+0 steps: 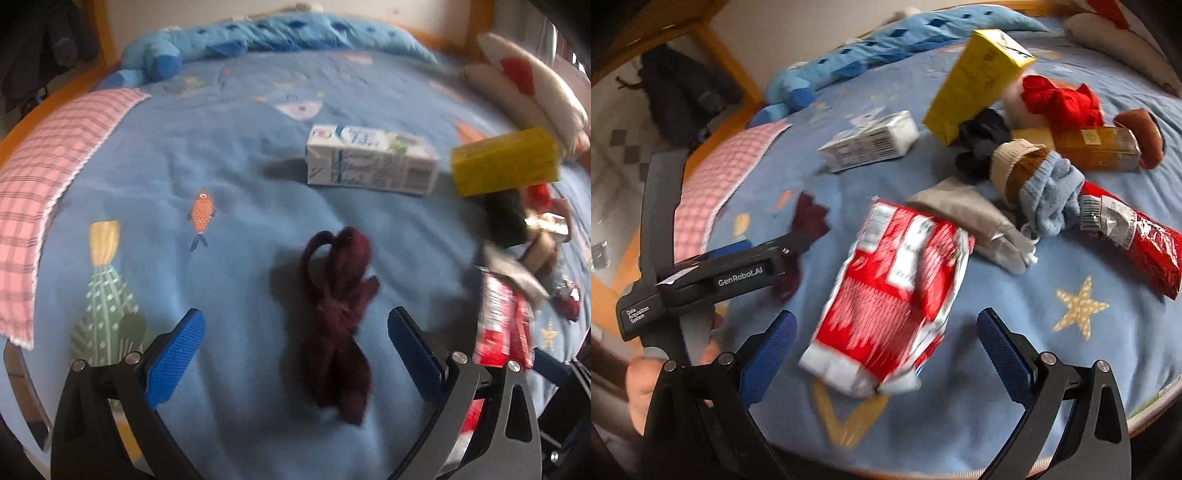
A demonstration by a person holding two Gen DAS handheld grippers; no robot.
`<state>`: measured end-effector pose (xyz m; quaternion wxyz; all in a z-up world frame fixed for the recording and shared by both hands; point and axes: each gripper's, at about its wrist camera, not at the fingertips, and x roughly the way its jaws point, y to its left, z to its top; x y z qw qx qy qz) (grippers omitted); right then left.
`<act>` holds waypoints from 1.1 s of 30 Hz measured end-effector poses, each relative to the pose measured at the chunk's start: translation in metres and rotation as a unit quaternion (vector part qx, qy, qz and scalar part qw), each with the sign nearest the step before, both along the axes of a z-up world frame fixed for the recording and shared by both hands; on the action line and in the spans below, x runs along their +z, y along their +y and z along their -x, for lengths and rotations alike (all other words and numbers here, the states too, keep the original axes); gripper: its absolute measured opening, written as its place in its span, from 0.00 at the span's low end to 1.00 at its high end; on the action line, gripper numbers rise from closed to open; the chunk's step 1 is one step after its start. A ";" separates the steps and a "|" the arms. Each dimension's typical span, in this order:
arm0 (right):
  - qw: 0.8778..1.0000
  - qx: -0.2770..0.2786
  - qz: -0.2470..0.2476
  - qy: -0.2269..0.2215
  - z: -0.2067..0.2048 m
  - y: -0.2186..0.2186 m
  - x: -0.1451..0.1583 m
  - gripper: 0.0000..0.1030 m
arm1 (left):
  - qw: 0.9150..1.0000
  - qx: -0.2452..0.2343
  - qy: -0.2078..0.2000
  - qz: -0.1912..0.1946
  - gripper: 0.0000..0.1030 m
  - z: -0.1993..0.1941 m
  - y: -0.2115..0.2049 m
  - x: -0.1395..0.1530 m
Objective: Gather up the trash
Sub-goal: 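Grasp the dark red sock with the left tool while the right tool grasps the red wrapper, then carry sock and wrapper over the yellow bin and open both tools to drop them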
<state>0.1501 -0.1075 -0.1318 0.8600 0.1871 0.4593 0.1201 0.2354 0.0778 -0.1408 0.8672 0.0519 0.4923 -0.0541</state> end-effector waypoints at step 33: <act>0.998 0.012 -0.009 -0.067 0.031 -0.053 -0.002 0.24 | 0.990 -0.056 -0.014 0.132 0.24 0.015 0.010 -0.002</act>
